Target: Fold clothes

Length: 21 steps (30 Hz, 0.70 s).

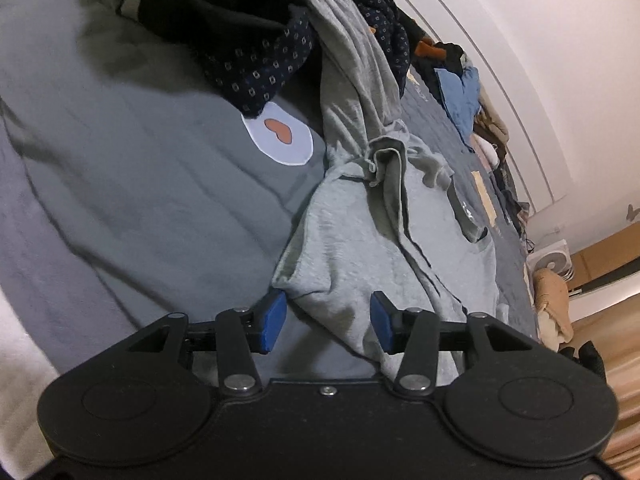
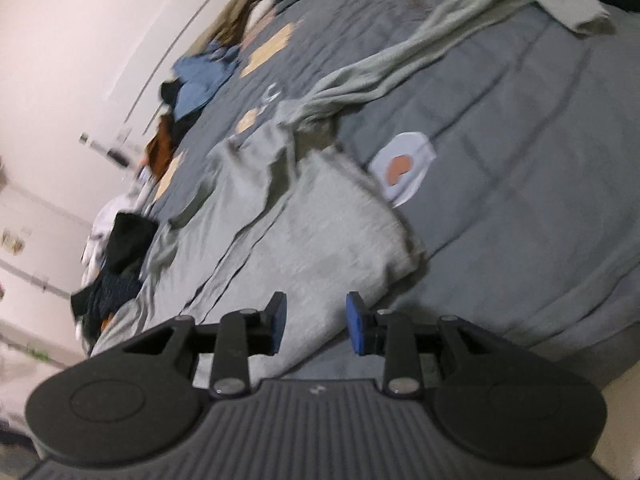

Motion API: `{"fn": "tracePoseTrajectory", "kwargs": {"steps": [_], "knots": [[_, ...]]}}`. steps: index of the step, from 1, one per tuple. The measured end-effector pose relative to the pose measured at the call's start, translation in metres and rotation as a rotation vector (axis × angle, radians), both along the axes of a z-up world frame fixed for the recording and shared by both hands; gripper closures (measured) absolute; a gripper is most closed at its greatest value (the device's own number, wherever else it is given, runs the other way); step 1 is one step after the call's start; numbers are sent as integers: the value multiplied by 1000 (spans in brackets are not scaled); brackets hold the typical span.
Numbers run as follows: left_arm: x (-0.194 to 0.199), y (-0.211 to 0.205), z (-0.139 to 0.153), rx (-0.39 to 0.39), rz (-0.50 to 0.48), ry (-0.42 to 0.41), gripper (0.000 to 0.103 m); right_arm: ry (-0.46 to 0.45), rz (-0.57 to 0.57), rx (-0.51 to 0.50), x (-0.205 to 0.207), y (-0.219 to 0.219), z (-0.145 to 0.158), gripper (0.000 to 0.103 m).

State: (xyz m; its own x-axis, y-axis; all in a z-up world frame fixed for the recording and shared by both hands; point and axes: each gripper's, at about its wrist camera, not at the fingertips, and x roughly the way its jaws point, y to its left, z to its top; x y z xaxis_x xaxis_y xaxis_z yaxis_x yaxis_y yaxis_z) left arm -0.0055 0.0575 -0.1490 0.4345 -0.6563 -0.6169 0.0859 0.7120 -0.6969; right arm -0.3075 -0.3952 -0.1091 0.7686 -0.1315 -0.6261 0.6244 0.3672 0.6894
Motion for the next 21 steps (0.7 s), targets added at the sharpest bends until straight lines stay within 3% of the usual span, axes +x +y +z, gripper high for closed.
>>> {"fn": "tracePoseTrajectory", "kwargs": {"steps": [5, 14, 21], "knots": [[5, -2, -8, -32, 33, 22, 57, -20, -71, 49, -5, -13, -9, 72], [4, -4, -10, -36, 49, 50, 57, 17, -57, 120, -3, -5, -24, 72], [5, -10, -12, -16, 51, 35, 59, -27, -102, 186, 5, -12, -45, 72]]}}
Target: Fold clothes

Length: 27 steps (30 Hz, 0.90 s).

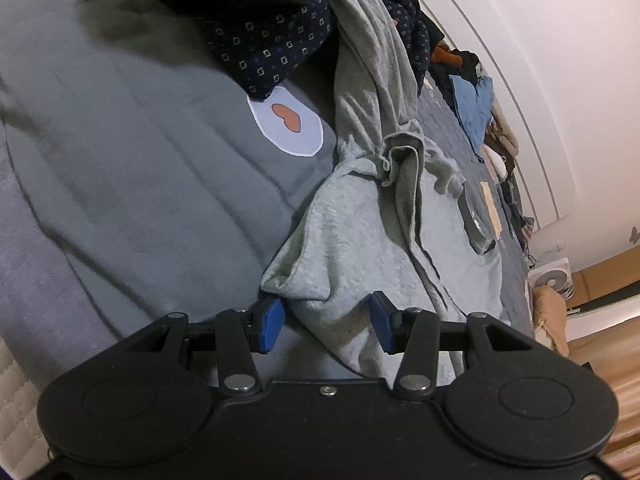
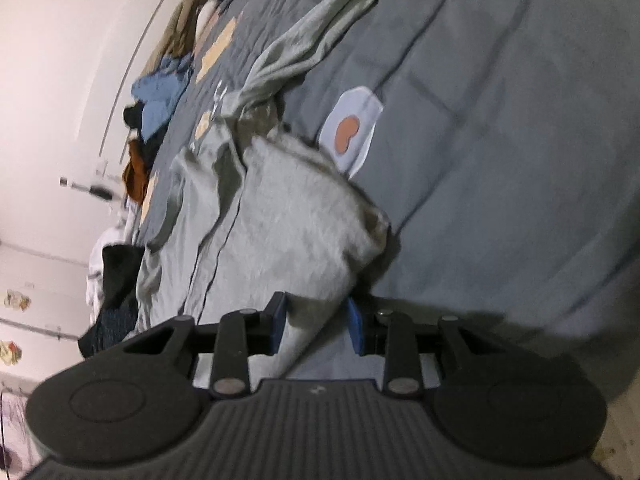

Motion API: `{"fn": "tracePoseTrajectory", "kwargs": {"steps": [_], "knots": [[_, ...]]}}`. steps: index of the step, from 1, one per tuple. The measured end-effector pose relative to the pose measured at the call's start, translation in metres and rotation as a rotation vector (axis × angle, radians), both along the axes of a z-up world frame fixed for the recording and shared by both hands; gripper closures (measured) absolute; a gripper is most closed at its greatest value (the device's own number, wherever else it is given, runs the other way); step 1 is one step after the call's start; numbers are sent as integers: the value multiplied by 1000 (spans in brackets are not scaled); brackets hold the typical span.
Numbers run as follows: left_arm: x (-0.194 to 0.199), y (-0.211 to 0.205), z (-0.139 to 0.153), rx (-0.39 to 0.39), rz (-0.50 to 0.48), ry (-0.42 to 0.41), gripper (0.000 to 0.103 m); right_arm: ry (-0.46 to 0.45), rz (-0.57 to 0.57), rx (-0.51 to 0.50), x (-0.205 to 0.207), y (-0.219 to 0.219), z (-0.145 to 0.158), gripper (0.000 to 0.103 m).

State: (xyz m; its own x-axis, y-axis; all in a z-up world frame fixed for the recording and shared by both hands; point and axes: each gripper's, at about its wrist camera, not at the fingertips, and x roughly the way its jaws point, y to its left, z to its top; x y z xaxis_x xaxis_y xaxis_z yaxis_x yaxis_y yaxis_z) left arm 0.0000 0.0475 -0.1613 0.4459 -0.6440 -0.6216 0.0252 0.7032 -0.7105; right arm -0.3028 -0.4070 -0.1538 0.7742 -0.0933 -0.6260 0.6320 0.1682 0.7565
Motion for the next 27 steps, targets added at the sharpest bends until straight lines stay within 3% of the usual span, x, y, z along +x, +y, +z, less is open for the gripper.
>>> {"fn": "tracePoseTrajectory", "kwargs": {"steps": [2, 4, 7, 12, 24, 27], "knots": [[0, 0, 0, 9, 5, -8, 64, -17, -28, 9, 1, -3, -3, 71], [1, 3, 0, 25, 19, -16, 82, -27, -34, 5, 3, -4, -3, 71], [2, 12, -1, 16, 62, -6, 92, -29, -45, -20, 6, -3, -3, 73], [0, 27, 8, 26, 131, -24, 97, -15, -84, -42, 5, -4, -5, 99], [2, 44, 34, 47, 140, -105, 99, -60, -126, -60, -7, -2, 14, 101], [1, 38, 26, 79, 107, -67, 99, -15, -102, -47, -7, 1, 7, 101]]}}
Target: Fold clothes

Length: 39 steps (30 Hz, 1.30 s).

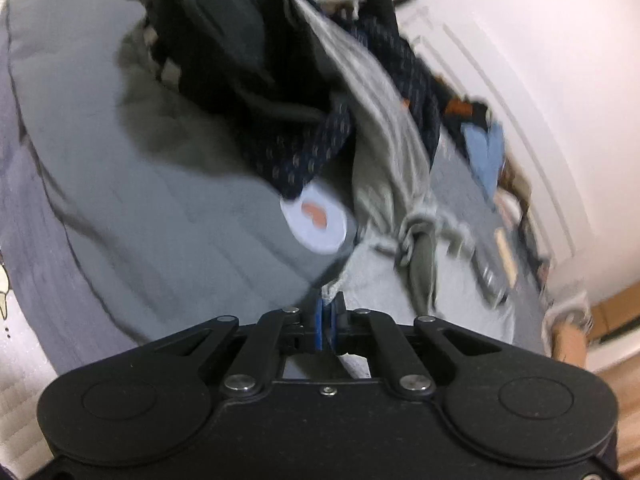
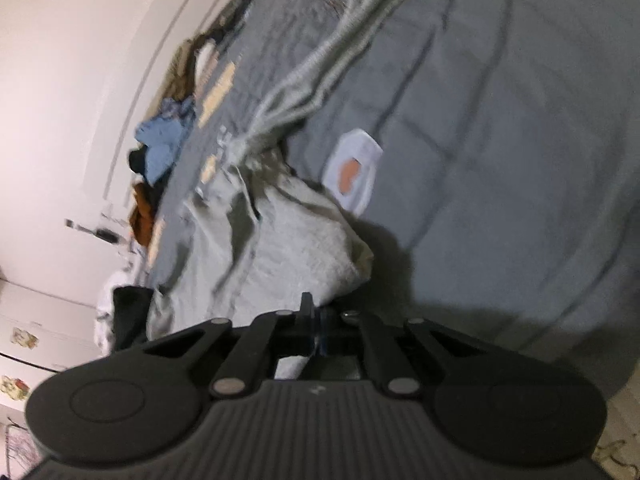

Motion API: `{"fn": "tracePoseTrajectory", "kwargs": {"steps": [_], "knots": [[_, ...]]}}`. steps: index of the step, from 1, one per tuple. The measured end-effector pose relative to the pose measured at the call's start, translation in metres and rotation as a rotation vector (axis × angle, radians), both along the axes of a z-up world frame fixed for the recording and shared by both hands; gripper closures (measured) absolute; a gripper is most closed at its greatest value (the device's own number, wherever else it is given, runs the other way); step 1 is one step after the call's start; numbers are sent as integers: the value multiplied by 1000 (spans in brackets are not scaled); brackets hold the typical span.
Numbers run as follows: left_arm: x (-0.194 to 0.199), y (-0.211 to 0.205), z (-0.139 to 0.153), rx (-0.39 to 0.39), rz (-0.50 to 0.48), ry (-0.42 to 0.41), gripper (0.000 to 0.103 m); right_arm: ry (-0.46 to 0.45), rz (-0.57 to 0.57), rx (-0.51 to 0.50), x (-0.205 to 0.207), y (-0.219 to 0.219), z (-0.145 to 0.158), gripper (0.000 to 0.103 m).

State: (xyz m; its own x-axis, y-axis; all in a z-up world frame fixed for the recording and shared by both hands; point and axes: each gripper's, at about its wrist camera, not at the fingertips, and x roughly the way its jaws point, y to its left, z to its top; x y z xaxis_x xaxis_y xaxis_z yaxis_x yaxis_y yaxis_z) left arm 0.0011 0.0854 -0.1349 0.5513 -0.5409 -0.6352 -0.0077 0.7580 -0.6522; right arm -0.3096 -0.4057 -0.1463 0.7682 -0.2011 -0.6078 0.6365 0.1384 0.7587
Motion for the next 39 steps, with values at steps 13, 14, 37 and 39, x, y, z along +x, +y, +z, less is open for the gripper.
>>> {"fn": "tracePoseTrajectory", "kwargs": {"steps": [13, 14, 37, 39], "knots": [[-4, -15, -15, -7, -74, 44, 70, -5, 27, 28, 9, 0, -16, 92], [-4, -15, -16, -11, -75, 44, 70, -11, 19, 37, 9, -1, -18, 92], [-47, 7, 10, 63, -183, 5, 100, -34, -95, -8, -71, 22, 21, 102], [-61, 10, 12, 77, -202, 4, 100, -27, -96, -14, -84, 28, 23, 102]]}}
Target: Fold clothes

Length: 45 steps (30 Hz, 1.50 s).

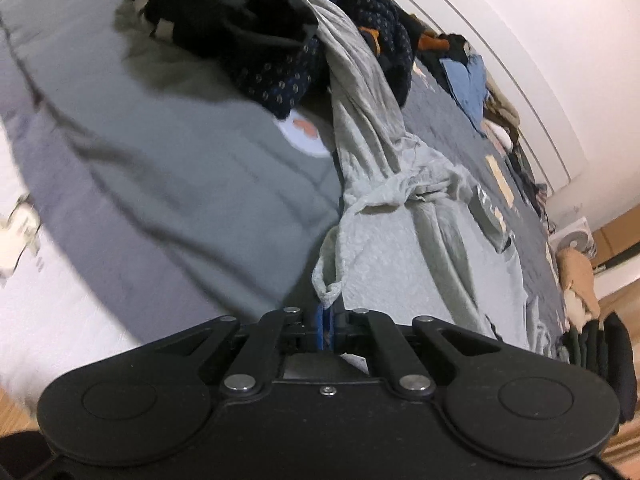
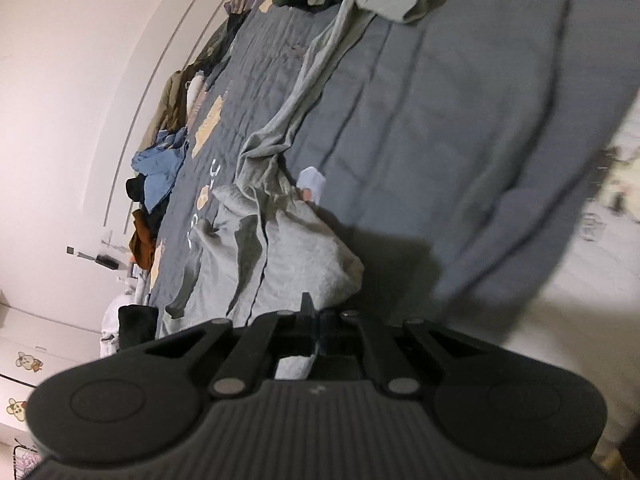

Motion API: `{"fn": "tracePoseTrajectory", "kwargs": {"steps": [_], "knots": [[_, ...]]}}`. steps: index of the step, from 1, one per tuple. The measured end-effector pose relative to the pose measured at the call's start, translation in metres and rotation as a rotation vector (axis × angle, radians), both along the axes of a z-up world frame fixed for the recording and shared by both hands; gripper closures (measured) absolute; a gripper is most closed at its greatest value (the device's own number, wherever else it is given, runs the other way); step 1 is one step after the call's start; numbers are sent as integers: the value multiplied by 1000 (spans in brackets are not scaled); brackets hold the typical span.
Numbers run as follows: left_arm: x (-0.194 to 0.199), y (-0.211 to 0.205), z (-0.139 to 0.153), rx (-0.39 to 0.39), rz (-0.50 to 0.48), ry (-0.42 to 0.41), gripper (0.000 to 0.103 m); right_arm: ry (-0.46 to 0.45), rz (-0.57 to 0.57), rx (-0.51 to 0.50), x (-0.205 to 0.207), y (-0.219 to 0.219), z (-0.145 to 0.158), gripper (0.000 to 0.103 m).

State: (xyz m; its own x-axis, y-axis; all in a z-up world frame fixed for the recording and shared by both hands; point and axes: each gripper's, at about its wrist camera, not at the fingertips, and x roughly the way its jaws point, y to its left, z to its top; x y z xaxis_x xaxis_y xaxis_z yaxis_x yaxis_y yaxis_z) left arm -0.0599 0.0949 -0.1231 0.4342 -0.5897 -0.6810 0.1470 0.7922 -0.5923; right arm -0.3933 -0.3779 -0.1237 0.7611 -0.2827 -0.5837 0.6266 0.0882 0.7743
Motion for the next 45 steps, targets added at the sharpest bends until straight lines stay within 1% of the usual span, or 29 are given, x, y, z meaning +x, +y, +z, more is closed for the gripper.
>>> {"fn": "tracePoseTrajectory", "kwargs": {"steps": [3, 7, 11, 14, 18, 24, 25, 27, 29, 31, 32, 33, 34, 35, 36, 39, 41, 43, 45], "knots": [[-18, 8, 0, 10, -15, 12, 100, 13, -1, -5, -17, 9, 2, 102], [-34, 22, -1, 23, -32, 27, 100, 21, -5, 13, -43, 20, 0, 102], [-46, 31, 1, 19, -35, 39, 100, 60, 7, 10, -59, 33, -3, 102], [-52, 35, 3, 27, -42, 43, 100, 99, 24, -11, -65, 41, -2, 102], [-57, 38, 6, 37, -48, 45, 100, 139, 48, -68, -68, 49, 6, 102], [-55, 34, 6, 78, -69, 38, 100, 207, 89, -100, -63, 54, 4, 102], [-53, 32, 3, 88, -72, 44, 100, 221, 97, -98, -61, 53, 2, 101], [-50, 30, 0, 102, -64, 58, 98, 290, 110, -78, -55, 49, -3, 98], [-49, 30, 0, 111, -55, 63, 95, 279, 104, -77, -58, 50, -2, 97], [-51, 32, 6, 132, -34, 20, 94, 277, 97, -104, -60, 50, 4, 96], [-52, 32, 9, 142, -23, -2, 93, 282, 94, -119, -61, 51, 7, 93], [-52, 34, 14, 149, -7, -28, 89, 286, 90, -134, -61, 52, 10, 90], [-53, 35, 19, 156, 9, -54, 82, 287, 86, -151, -62, 53, 14, 89], [-53, 36, 23, 163, 17, -81, 77, 287, 82, -168, -63, 54, 18, 88], [-53, 37, 27, 169, 23, -108, 68, 287, 78, -186, -64, 54, 23, 87], [-51, 30, 37, 189, -10, -181, 66, 296, 76, -254, -64, 54, 35, 82], [-48, 19, 43, 199, -57, -236, 66, 305, 90, -311, -61, 53, 44, 78], [-48, 5, 51, 224, -122, -324, 66, 308, 117, -364, -54, 50, 53, 75], [-50, -14, 58, 275, -203, -443, 66, 307, 164, -408, -43, 46, 59, 70]]}}
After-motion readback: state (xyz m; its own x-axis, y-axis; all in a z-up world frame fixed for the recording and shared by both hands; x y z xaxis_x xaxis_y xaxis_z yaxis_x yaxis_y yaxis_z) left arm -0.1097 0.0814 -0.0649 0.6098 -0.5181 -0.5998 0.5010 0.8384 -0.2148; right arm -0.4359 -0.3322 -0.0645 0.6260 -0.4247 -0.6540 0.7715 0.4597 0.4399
